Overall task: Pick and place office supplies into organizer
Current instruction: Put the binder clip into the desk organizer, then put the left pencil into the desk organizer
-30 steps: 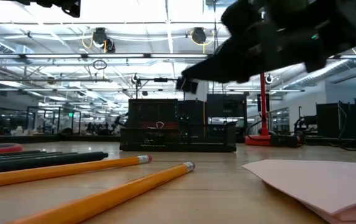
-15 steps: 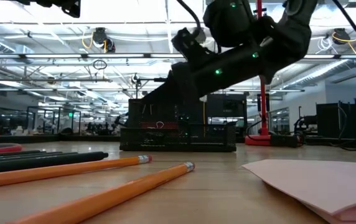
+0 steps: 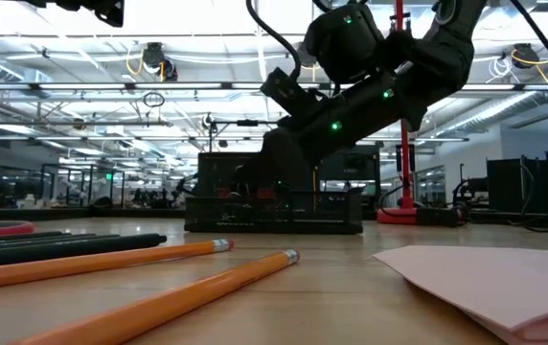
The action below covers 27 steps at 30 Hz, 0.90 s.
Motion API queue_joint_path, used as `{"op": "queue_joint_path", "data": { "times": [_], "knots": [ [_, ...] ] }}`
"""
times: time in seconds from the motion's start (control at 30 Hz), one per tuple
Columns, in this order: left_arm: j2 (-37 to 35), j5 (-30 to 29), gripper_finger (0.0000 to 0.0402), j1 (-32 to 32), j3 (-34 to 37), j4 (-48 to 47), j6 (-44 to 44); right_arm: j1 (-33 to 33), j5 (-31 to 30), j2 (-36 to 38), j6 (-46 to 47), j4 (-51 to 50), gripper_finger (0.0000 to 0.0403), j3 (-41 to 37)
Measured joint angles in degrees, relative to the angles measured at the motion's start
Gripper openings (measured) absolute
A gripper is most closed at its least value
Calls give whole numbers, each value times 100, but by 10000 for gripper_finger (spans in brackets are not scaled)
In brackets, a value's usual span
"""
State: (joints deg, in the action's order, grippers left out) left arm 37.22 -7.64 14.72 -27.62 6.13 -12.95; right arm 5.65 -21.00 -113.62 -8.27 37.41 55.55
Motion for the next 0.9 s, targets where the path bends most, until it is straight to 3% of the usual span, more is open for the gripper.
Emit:
{"op": "queue_joint_path", "data": {
  "times": [0.37,0.57,0.7,0.83,0.9],
  "knots": [
    [1,0,47,0,0,-28,4,8,2,5,289,50,97,0],
    [1,0,47,3,-1,-56,-4,193,0,469,-35,-112,119,-4],
    [1,0,47,4,0,-92,-4,422,28,1068,-152,-816,99,-4],
    [-1,0,47,4,0,-135,74,578,317,1604,-164,-1692,26,-32],
    [1,0,47,4,0,-152,107,673,315,1791,-139,-1622,9,-172]
  ]
}}
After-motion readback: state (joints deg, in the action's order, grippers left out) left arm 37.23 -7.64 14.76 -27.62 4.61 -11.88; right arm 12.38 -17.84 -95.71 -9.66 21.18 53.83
